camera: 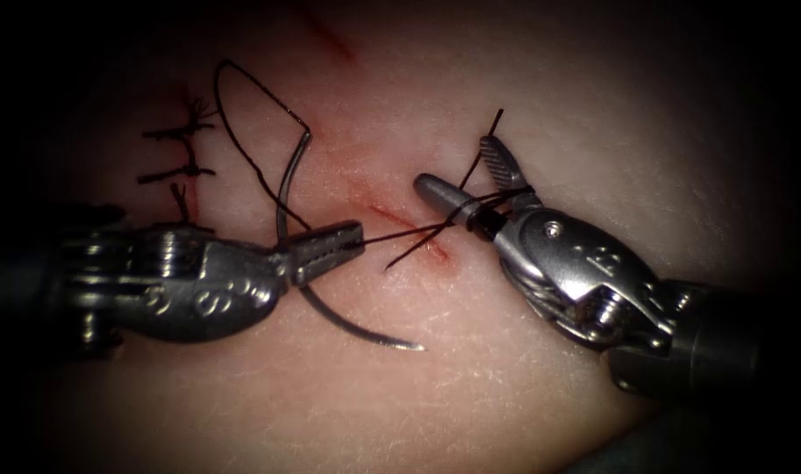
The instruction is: Wound Closure
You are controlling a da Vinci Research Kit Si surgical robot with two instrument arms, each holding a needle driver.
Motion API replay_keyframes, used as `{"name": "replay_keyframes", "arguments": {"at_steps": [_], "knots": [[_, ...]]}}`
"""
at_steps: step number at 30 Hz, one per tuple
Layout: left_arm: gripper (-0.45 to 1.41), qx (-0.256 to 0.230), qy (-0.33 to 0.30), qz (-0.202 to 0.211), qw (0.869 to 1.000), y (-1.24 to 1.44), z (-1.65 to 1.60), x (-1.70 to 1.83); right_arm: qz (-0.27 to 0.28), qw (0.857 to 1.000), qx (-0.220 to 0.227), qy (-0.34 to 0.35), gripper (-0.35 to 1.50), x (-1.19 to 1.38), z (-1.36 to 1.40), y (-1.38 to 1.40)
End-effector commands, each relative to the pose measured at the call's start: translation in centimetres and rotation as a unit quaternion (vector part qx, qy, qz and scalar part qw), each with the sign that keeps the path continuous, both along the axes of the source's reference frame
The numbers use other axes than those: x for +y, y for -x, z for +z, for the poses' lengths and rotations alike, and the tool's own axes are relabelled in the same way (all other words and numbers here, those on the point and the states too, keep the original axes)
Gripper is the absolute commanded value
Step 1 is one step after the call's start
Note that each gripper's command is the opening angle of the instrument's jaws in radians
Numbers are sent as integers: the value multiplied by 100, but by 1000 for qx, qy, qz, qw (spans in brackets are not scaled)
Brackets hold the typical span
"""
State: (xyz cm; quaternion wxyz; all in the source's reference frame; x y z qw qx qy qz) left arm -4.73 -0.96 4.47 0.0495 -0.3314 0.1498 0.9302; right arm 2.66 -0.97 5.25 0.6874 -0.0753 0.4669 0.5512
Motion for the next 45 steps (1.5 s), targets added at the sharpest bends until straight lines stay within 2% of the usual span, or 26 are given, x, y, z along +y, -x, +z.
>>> {"name": "replay_keyframes", "arguments": {"at_steps": [1,3,12,20,24,25,26,28,34,40,45], "knots": [[-45,-1,1,-1,1000,9,3,5,5,1000,1,-4,81,-5,5,-5],[-45,0,1,-2,1000,10,5,7,13,1000,1,-13,76,-7,6,-2],[-45,3,2,-7,1000,16,17,25,41,998,20,-45,76,-4,16,1],[-45,5,7,-8,1000,17,29,33,37,997,22,-57,71,6,29,-8],[-45,5,8,-8,1000,15,31,35,35,997,21,-60,61,14,33,-14],[-45,5,8,-8,1000,15,31,36,36,997,21,-60,56,15,34,-15],[-45,4,9,-9,1000,14,32,37,36,997,21,-60,31,15,34,-16],[-45,4,9,-9,1000,14,33,38,38,997,20,-60,-35,14,34,-20],[-45,6,6,-6,1000,10,37,45,46,996,7,-71,-35,8,31,-29],[-45,20,-6,-4,1000,4,49,56,30,998,-21,-60,-35,-6,22,-40],[-45,32,-29,-5,999,-3,65,71,33,998,-47,-21,-35,-26,8,-50]]}}
